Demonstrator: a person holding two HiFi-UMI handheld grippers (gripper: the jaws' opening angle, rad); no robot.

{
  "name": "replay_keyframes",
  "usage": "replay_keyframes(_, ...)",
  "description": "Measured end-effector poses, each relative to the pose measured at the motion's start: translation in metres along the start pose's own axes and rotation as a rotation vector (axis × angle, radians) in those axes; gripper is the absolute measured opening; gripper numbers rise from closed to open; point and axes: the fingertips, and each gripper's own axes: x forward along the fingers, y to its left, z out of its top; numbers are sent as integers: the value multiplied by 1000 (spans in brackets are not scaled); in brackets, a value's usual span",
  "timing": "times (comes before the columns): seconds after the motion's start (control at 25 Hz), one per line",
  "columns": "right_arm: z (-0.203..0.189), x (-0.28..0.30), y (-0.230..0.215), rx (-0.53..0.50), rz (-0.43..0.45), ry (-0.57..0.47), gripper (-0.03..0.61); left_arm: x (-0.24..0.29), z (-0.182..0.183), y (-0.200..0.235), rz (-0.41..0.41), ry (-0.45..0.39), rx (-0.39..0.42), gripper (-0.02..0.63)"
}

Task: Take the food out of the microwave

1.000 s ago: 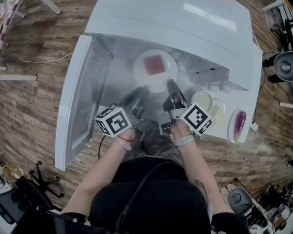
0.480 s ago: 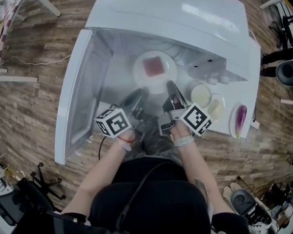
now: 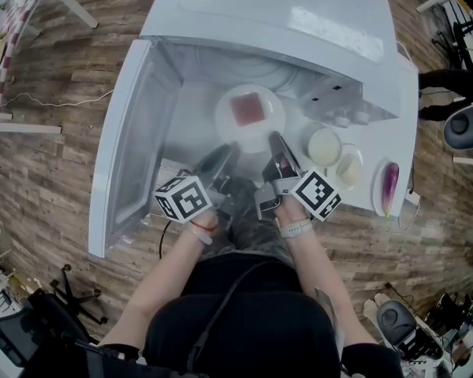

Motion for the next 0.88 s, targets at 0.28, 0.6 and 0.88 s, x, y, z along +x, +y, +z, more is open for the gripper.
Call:
replay_keyframes(0.28,-6,-9,-1,4,-4,-7,49,-7,-7,-2,-3,8,3,55)
replay_keyframes(0.6,-12,-21,-4,5,-10,-9,48,-15,-17,-3,0,20,2,55)
replay_keyframes(0.88,-23,-28,-9,10,-18,-6,48,-24,-26,1,8,31,-1,56)
